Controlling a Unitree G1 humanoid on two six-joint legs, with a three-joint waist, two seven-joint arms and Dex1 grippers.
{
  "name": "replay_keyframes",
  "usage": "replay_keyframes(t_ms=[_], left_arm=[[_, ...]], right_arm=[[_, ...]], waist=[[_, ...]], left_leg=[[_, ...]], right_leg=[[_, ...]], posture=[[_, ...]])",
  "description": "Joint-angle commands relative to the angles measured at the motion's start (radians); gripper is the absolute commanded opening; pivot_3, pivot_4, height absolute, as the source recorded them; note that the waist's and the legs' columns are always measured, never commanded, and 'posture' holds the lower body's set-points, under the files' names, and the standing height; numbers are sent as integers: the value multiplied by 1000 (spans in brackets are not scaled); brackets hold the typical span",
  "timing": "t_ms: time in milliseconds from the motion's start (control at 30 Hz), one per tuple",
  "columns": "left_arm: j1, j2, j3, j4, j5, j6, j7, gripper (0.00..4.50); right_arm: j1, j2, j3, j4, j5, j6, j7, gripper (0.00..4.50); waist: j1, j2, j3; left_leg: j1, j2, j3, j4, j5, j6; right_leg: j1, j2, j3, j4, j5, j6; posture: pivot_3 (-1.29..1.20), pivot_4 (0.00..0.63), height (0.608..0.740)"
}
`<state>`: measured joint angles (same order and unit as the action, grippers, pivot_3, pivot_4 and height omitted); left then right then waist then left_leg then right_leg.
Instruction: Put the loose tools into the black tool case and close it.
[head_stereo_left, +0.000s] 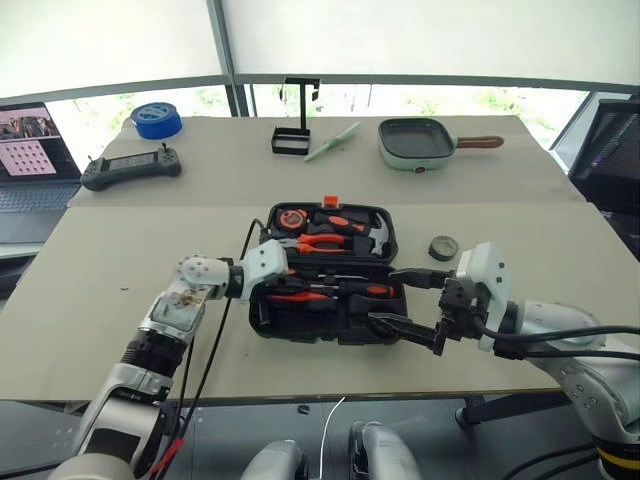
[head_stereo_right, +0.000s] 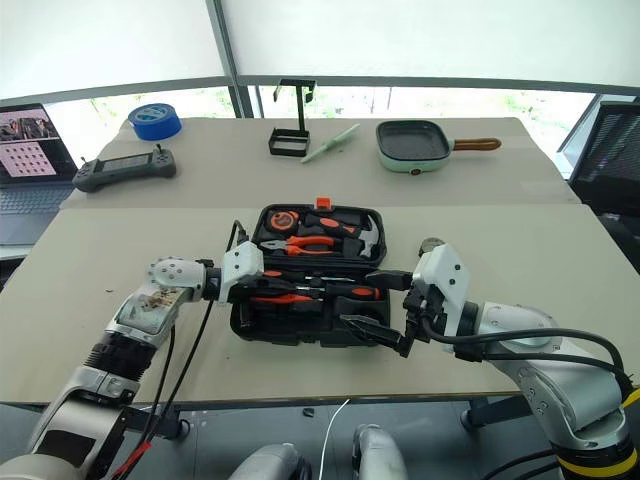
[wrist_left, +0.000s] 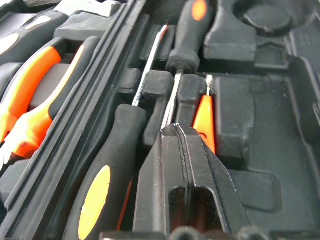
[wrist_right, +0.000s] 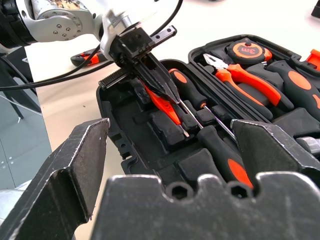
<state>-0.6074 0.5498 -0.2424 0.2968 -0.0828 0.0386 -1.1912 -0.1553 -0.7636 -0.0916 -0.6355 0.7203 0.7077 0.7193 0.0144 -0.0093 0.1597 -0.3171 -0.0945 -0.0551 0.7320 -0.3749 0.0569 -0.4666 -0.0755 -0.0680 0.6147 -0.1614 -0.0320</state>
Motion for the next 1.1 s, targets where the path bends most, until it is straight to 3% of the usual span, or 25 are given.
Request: replay_keyframes(t_ms=[33,233,333,500,667,867,1000,1100], left_arm=[[26,20,-31,51,46,-39,-11,34],[4,35,71,-9,-65,48,-11,34],[3,90,190,-145,-197,221,-1,770],[90,197,373,-352,-328,481,100,2618],[518,320,739,-518,-341,708,215,4385],[788,324,935,-674,-349,818,290,4460],[741,335,921,-718,-392,969,374,4460],[610,379,830,-771,-460,1255,447,4460]], right_arm=[[-4,3,-15,-15,-2,-21,2,4500],[-13,12,0,-7,-9,-26,4,4500],[-51,19,23,11,-23,-42,24,4500],[-105,23,44,51,-30,-51,70,4500],[-190,2,99,105,-34,-87,217,4500],[-238,0,145,157,-52,-108,309,4500],[-260,22,179,192,-87,-133,331,4500],[-269,38,190,201,-95,-138,333,4500]], waist=[[0,0,0],[0,0,0],[-4,0,0],[-11,-1,0],[-36,0,0],[1,-2,1],[18,-2,1],[22,-3,1]], left_leg=[[1,0,0,0,0,0],[6,0,0,-2,0,1],[5,1,-1,-2,0,1],[1,1,0,-2,0,1],[6,0,0,-8,-1,0],[9,0,-2,-13,-1,-1],[13,0,-2,-13,-2,-3],[14,0,-2,-13,-2,-3]], right_leg=[[1,0,0,0,0,0],[7,0,0,-2,0,0],[5,1,0,-2,0,0],[-1,1,0,-1,0,0],[-1,4,3,-3,0,0],[2,5,2,-5,-1,-2],[8,2,1,-5,-1,-1],[8,2,2,-4,-1,-1]], posture=[[0,150,740],[0,150,740],[0,150,740],[0,150,740],[0,150,740],[0,150,740],[0,150,740],[0,150,740]])
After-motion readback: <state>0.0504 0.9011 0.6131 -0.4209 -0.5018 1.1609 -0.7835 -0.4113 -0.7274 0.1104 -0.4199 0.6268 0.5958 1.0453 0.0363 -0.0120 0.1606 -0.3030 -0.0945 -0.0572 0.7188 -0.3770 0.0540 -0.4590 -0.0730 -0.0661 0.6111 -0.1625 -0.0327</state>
